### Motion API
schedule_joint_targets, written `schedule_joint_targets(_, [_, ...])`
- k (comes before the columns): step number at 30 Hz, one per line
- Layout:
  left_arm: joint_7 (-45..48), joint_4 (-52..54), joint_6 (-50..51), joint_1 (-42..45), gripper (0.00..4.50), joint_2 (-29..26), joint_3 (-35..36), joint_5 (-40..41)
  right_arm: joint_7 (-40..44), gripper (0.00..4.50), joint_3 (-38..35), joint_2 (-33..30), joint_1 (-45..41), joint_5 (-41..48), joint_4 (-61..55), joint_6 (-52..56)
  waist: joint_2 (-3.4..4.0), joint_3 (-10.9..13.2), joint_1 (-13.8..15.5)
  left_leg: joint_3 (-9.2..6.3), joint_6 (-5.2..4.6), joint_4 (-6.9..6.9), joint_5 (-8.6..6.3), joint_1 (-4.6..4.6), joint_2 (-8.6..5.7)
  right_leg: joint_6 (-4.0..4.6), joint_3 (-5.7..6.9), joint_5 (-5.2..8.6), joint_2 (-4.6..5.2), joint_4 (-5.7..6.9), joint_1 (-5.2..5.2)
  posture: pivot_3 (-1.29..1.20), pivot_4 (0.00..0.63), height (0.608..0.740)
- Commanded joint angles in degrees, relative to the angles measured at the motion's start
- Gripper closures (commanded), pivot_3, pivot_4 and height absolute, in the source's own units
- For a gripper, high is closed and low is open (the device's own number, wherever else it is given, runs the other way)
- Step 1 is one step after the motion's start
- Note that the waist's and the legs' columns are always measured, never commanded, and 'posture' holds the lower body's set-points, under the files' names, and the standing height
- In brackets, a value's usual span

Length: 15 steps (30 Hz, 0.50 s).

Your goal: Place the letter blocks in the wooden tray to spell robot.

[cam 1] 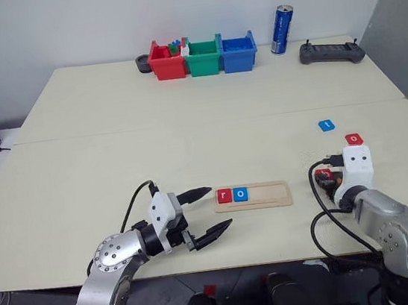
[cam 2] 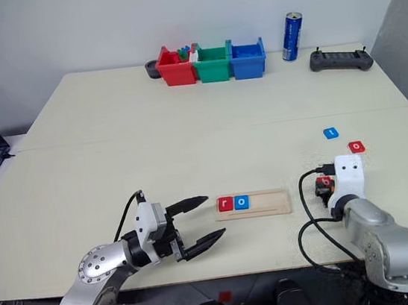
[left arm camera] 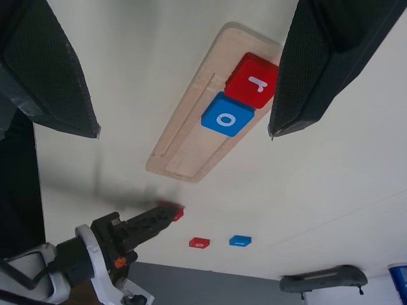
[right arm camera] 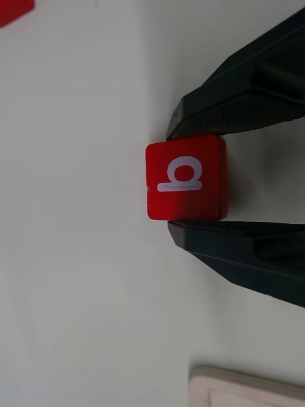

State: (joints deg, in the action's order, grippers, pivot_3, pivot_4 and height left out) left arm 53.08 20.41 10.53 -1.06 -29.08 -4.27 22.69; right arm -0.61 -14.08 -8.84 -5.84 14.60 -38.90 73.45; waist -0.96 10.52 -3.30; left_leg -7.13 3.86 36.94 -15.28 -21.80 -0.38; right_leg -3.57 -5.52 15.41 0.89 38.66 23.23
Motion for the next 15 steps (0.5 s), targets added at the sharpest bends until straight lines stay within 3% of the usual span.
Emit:
schedule_joint_targets(1, [-0.1,2.0,-0.3,0.7,0.0,0.0,0.0,1.1,-0.9,3.04,0.7,0.4,0.8,-0.7,-2.9,1.8,0.0,0.0,0.0,0.01,0.0,0.0,0.0,0.0,0.0,-0.01,-0.01,0.0,0.0,-0.01,0.0,0.0,0.15,0.74])
schedule_joint_targets(7, [-0.4,2.3,0.5,1.6,0.0,0.1,0.0,1.3,-0.1,3.04,1.7,0.7,2.0,-0.3,-2.9,3.3,0.0,0.0,0.0,0.01,0.0,-0.02,0.0,0.0,0.01,-0.15,0.01,0.09,0.0,-0.04,0.0,0.0,0.15,0.74])
schedule_joint_targets(15, [-1.4,3.9,1.9,1.2,0.0,0.0,-0.1,2.1,0.2,0.3,1.4,1.7,2.4,0.0,-3.7,3.2,-0.01,0.0,0.0,0.0,0.0,-0.02,0.0,0.0,0.01,-0.16,0.01,0.1,0.0,-0.08,-0.02,0.0,0.15,0.74])
